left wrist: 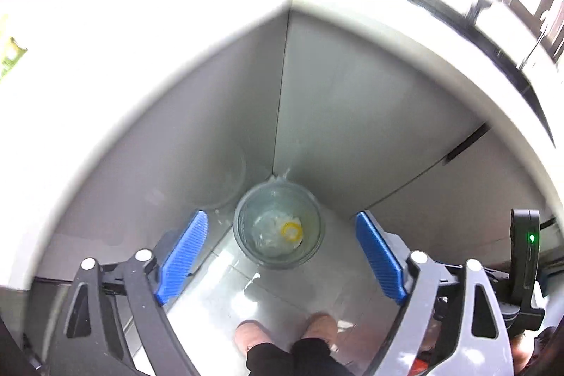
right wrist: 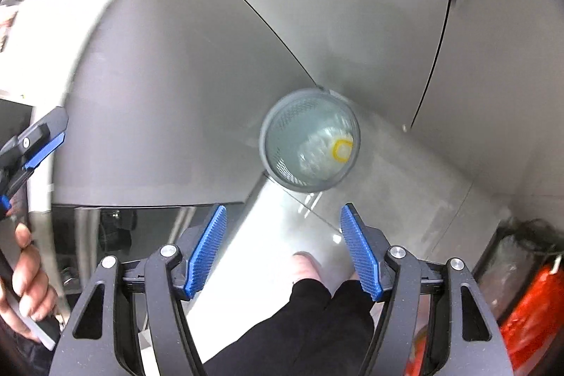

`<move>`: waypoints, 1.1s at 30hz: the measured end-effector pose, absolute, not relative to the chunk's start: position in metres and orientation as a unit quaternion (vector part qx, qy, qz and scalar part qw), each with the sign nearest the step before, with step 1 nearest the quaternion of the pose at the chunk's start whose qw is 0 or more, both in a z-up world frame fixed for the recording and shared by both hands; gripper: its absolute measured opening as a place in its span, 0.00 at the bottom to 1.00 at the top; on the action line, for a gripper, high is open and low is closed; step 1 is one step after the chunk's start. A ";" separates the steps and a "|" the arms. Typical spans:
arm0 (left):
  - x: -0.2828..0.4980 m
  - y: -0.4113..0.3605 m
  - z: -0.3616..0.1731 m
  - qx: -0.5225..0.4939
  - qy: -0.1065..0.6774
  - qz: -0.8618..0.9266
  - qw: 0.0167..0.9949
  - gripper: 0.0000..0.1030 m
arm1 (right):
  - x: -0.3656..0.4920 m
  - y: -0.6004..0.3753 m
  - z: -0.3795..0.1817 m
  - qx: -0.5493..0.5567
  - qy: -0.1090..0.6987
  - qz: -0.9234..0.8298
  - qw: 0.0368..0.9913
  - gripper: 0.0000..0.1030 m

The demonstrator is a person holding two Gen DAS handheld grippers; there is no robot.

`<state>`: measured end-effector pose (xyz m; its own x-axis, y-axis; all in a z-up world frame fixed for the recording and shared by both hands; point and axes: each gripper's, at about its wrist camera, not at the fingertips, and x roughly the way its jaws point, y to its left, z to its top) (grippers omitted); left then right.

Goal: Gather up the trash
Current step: 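Raise both tools back over the counter toward the crumpled plastic bag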

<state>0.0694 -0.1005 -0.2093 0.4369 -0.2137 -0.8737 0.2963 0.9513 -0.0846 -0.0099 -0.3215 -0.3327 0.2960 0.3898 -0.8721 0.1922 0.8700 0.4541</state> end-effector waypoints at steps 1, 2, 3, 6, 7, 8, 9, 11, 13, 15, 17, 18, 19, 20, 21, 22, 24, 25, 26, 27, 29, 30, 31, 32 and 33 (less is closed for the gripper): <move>0.066 -0.099 -0.190 0.035 0.502 -0.149 0.851 0.88 | -0.011 -0.325 -0.315 0.243 0.582 0.069 0.773 0.63; 0.063 -0.097 -0.173 0.030 0.494 -0.146 0.857 0.90 | -0.011 -0.329 -0.297 0.240 0.573 0.074 0.780 0.63; 0.061 -0.094 -0.153 0.024 0.486 -0.142 0.862 0.93 | -0.010 -0.331 -0.281 0.238 0.564 0.079 0.787 0.63; 0.055 -0.091 -0.113 0.004 0.468 -0.132 0.874 0.94 | 0.000 -0.341 -0.242 0.231 0.536 0.087 0.807 0.64; 0.056 -0.087 -0.102 -0.002 0.466 -0.129 0.875 0.94 | 0.004 -0.344 -0.229 0.228 0.526 0.089 0.814 0.64; 0.056 -0.085 -0.092 -0.007 0.467 -0.127 0.875 0.94 | 0.006 -0.347 -0.215 0.227 0.516 0.091 0.821 0.64; 0.059 -0.084 -0.085 -0.011 0.465 -0.123 0.877 0.94 | 0.010 -0.350 -0.203 0.226 0.506 0.094 0.827 0.65; 0.066 -0.076 -0.071 -0.013 0.455 -0.106 0.884 0.94 | 0.019 -0.352 -0.178 0.219 0.492 0.102 0.836 0.66; 0.078 -0.066 -0.058 -0.015 0.447 -0.092 0.890 0.94 | 0.032 -0.347 -0.163 0.207 0.483 0.110 0.844 0.66; 0.091 -0.052 -0.048 -0.023 0.441 -0.086 0.893 0.94 | 0.048 -0.344 -0.149 0.202 0.473 0.116 0.850 0.66; 0.108 -0.039 -0.043 -0.029 0.434 -0.080 0.897 0.94 | 0.068 -0.337 -0.141 0.200 0.464 0.116 0.855 0.66; 0.118 -0.034 -0.042 -0.029 0.431 -0.074 0.899 0.94 | 0.078 -0.334 -0.135 0.201 0.460 0.116 0.857 0.66; 0.129 -0.029 -0.040 -0.027 0.427 -0.068 0.901 0.94 | 0.088 -0.328 -0.132 0.201 0.457 0.116 0.858 0.66; 0.141 -0.024 -0.041 -0.024 0.425 -0.062 0.903 0.94 | 0.099 -0.319 -0.127 0.198 0.454 0.115 0.861 0.66; 0.153 -0.018 -0.041 -0.023 0.422 -0.058 0.904 0.94 | 0.111 -0.312 -0.124 0.192 0.450 0.114 0.865 0.66; 0.165 -0.011 -0.042 -0.023 0.418 -0.056 0.906 0.94 | 0.125 -0.308 -0.118 0.185 0.447 0.111 0.868 0.66; 0.192 0.001 -0.043 -0.017 0.410 -0.045 0.911 0.94 | 0.159 -0.297 -0.114 0.179 0.445 0.103 0.871 0.66; 0.206 0.007 -0.044 -0.015 0.409 -0.041 0.911 0.94 | 0.173 -0.291 -0.113 0.179 0.445 0.102 0.871 0.66; 0.222 0.014 -0.045 -0.016 0.408 -0.043 0.912 0.94 | 0.187 -0.284 -0.112 0.175 0.448 0.097 0.872 0.66; 0.236 0.020 -0.045 -0.017 0.405 -0.044 0.913 0.94 | 0.202 -0.277 -0.113 0.170 0.451 0.092 0.872 0.66; 0.263 0.030 -0.046 -0.014 0.402 -0.047 0.914 0.94 | 0.227 -0.261 -0.114 0.167 0.449 0.091 0.873 0.66; 0.275 0.034 -0.048 -0.012 0.400 -0.050 0.915 0.94 | 0.238 -0.255 -0.115 0.165 0.446 0.089 0.875 0.66; 0.287 0.038 -0.049 -0.009 0.400 -0.048 0.915 0.94 | 0.248 -0.249 -0.119 0.163 0.447 0.087 0.876 0.66; 0.298 0.041 -0.052 -0.006 0.404 -0.046 0.914 0.94 | 0.259 -0.244 -0.124 0.162 0.452 0.086 0.873 0.66; 0.309 0.045 -0.055 -0.005 0.412 -0.046 0.910 0.94 | 0.270 -0.238 -0.130 0.164 0.459 0.087 0.869 0.66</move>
